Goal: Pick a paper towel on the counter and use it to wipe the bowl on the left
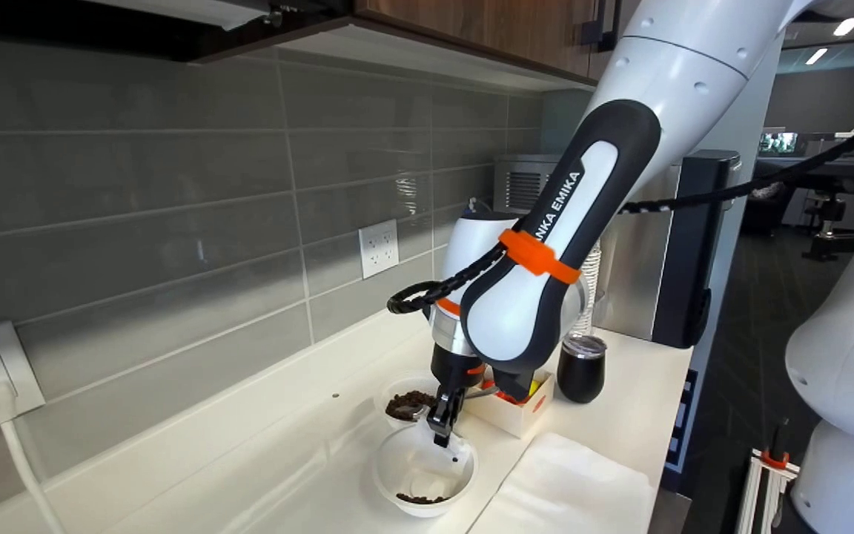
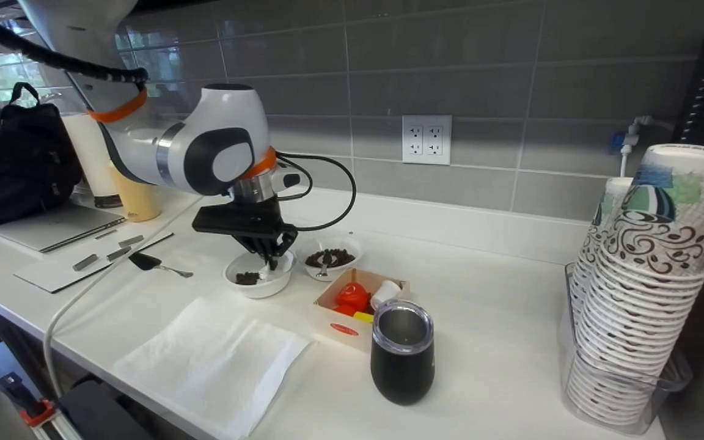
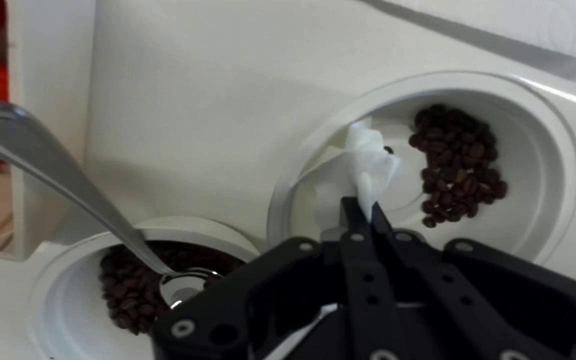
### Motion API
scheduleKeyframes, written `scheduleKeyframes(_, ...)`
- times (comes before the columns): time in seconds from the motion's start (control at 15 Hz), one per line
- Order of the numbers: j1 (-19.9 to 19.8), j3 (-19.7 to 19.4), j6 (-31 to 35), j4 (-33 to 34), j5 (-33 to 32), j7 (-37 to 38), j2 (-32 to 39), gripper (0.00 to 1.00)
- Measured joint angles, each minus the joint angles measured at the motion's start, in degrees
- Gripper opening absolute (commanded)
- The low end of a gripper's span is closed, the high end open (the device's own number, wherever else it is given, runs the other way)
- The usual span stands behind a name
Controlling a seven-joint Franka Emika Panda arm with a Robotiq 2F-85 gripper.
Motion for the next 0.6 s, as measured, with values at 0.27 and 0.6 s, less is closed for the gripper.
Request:
scheduleKeyframes(0.27,15.71,-15.48,-1.44,-0.54,-0.59,0.38,-1.25,0.01)
scheduleKeyframes(0.6,29.42,-24.93,-9.62,0.17,5.0,-1.55,-1.23,0.01)
